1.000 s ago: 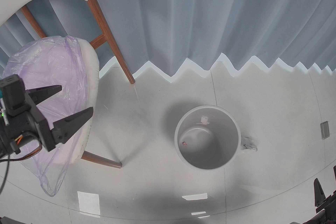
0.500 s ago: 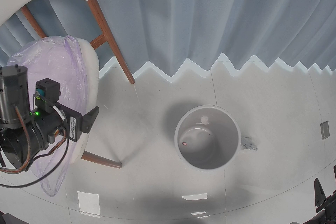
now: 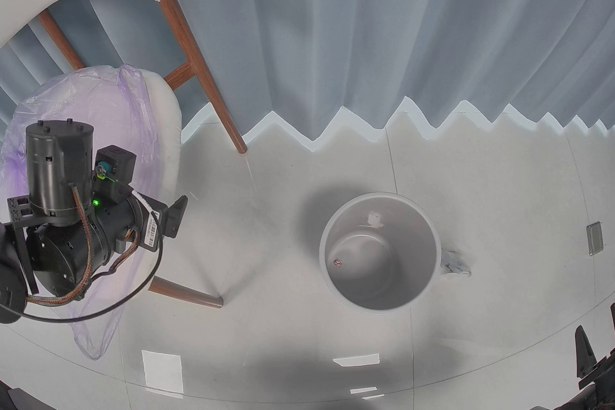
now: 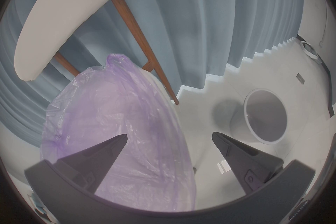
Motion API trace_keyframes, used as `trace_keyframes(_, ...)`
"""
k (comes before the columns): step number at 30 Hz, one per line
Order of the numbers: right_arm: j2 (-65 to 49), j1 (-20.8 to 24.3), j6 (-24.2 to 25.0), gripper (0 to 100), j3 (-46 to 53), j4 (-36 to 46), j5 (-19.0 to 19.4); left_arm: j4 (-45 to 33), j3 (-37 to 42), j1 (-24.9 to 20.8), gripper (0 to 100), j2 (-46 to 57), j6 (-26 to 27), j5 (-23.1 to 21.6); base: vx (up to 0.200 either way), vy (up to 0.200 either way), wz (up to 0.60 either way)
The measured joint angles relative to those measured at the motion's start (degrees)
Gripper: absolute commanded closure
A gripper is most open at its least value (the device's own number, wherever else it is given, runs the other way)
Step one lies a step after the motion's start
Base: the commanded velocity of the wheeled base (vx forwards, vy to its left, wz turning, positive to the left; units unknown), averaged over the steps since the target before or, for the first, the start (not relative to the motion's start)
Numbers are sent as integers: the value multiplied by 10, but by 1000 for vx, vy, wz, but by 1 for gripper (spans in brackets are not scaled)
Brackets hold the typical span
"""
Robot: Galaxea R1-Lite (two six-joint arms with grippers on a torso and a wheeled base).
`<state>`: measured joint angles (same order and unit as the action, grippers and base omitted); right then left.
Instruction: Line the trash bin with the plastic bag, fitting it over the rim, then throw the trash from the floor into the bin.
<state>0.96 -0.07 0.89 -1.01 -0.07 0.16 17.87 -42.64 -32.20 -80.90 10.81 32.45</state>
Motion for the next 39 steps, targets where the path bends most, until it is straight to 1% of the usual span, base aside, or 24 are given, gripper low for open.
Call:
trace_keyframes(7, 0, 0, 0, 0, 0, 0, 0, 20, -10, 24, 0, -18, 11, -2, 0, 0, 0)
trace_keyframes(8, 0, 0, 0, 0, 0, 0, 0, 20, -10, 24, 100, -20, 12, -2, 0, 0, 0)
trace_keyframes(24, 0, 0, 4, 0, 0, -1, -2, 16, -21, 28, 100, -25, 9, -9, 0, 0, 0)
trace_keyframes(31, 0, 0, 5, 0, 0, -1, -2, -1, -34, 19, 100, 7, 3, -13, 0, 0, 0)
trace_keyframes(33, 0, 0, 5, 0, 0, -1, -3, -20, -35, 13, 100, 22, -9, -16, 0, 0, 0)
trace_keyframes(36, 0, 0, 5, 0, 0, -1, -3, -66, -36, -3, 100, 51, -43, -26, 0, 0, 0)
trace_keyframes(39, 0, 0, 5, 0, 0, -1, -3, -112, -38, -30, 100, 92, -82, -45, 0, 0, 0)
